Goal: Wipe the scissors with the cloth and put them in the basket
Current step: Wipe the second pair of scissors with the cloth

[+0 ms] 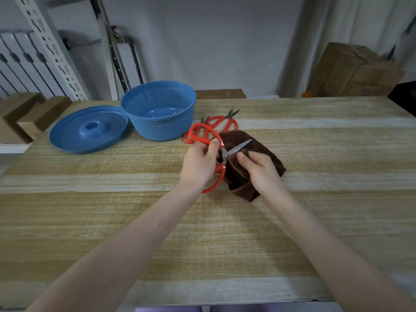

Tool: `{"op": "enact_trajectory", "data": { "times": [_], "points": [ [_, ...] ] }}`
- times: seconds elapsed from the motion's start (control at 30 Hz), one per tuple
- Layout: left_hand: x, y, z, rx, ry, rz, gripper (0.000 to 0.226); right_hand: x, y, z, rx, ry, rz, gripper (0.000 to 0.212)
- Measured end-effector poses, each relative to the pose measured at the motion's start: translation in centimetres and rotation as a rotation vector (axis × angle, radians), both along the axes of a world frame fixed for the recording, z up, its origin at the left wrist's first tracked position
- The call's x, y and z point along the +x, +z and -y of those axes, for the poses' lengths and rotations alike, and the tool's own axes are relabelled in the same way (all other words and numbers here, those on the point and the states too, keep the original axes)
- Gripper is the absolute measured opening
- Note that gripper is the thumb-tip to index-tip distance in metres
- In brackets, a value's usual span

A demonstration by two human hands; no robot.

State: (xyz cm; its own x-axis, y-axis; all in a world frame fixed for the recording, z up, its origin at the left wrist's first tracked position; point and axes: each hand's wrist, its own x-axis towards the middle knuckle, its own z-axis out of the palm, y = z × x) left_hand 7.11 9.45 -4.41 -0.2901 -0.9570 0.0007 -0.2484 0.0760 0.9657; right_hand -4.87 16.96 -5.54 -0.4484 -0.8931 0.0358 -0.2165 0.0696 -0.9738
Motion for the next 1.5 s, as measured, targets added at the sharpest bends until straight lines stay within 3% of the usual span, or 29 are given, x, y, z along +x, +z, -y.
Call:
{"op": "enact_trajectory", "data": {
  "times": [0.07, 0.17, 0.3, 0.4, 0.63, 0.83, 1.13, 1.37, 1.43, 1.5],
  "points": [
    [0.2, -0.1, 0.3, 0.019, 0.018, 0.014, 0.04, -0.3, 0.3, -0.1, 0.008, -0.036, 0.048, 0.037],
    [0.3, -0.5, 0.3, 0.004, 0.029, 0.017, 0.041, -0.2, 0.7, 0.0, 0.051, 0.052, -0.042, 0.051],
    [0.0, -0.7, 0.1, -0.019, 0.018, -0.004, 0.045, 0.1, 1.0, 0.0, 0.077, 0.195, -0.161, 0.013],
    [-0.1, -0.7, -0.1, -0.009, 0.01, -0.014, 0.045, -0.6, 1.0, 0.1, 0.073, 0.23, -0.231, 0.011],
    [-0.6, -0.5, -0.2, -0.023, 0.021, -0.002, 0.045, -0.5, 1.1, 0.2, -0.017, 0.115, -0.173, 0.012],
    [-0.7, -0.2, -0.4, -0.047, 0.061, -0.045, 0.041, 0.4, 1.2, 0.6, -0.1, 0.014, 0.002, 0.013],
    [-0.9, 0.1, 0.1, -0.046, 0.061, -0.091, 0.036, 1.8, 1.1, 1.1, -0.126, -0.154, 0.418, 0.009],
    [-1.1, -0.6, 0.1, -0.001, 0.05, -0.117, 0.034, 2.4, 0.8, 1.1, -0.124, -0.243, 0.563, 0.019],
    [-0.9, -0.7, 0.2, 0.008, 0.054, -0.105, 0.035, 1.8, 0.9, 1.0, -0.083, -0.204, 0.445, 0.015],
    [-0.7, -0.7, 0.4, -0.008, 0.06, -0.071, 0.037, 1.2, 1.4, 0.9, -0.053, -0.111, 0.18, 0.01]
  ]
}}
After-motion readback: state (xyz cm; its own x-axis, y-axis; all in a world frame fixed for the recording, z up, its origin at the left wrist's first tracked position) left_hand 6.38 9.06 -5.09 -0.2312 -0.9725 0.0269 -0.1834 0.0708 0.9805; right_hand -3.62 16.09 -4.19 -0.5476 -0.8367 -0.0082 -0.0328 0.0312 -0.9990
